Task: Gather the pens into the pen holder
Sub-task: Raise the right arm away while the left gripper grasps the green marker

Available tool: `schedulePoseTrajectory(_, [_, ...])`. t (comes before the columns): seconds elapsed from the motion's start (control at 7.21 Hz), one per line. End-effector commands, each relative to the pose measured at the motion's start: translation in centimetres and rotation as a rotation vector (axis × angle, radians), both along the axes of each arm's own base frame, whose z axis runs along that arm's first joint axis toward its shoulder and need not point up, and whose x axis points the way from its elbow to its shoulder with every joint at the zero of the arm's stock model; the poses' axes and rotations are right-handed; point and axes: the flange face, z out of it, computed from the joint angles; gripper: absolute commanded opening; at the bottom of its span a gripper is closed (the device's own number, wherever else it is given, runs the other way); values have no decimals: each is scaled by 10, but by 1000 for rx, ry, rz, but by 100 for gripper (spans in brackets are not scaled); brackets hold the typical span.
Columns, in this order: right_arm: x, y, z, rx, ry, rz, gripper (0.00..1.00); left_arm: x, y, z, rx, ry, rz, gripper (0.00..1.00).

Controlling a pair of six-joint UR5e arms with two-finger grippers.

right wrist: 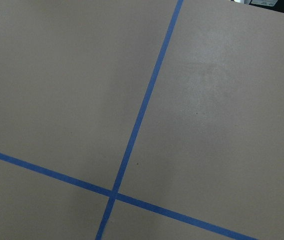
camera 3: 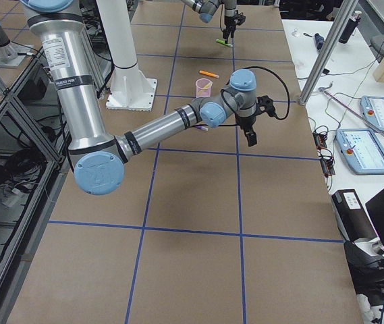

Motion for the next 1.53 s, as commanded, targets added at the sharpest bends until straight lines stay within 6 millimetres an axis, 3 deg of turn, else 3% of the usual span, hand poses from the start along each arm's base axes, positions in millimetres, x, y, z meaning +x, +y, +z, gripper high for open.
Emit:
schedulePoseTrajectory(0.0, [3,0,2,-1,0,1,100,20,6,19,34,10,24,71])
schedulePoseTrajectory(0.28, [2,0,0,2,-2,-1,100,19,7,19,38,19,33,17])
schedulePoseTrajectory(0.42, [2,0,-1,4,-2,-1,100,19,7,17,42,22,33,0])
schedulePoseTrajectory(0.97, [2,-1,-3,4,-4,4,100,14,2,1,68,38,22,0])
schedulePoseTrajectory(1.11, [2,-1,-3,3,-5,5,100,12,0,-14,91,51,17,0])
schedulePoseTrajectory(1.25, [2,-1,-2,1,-4,5,100,6,-2,-45,146,78,2,0])
schedulePoseTrajectory(1.39, [2,-1,-2,2,-3,6,100,8,-6,-103,253,143,0,0])
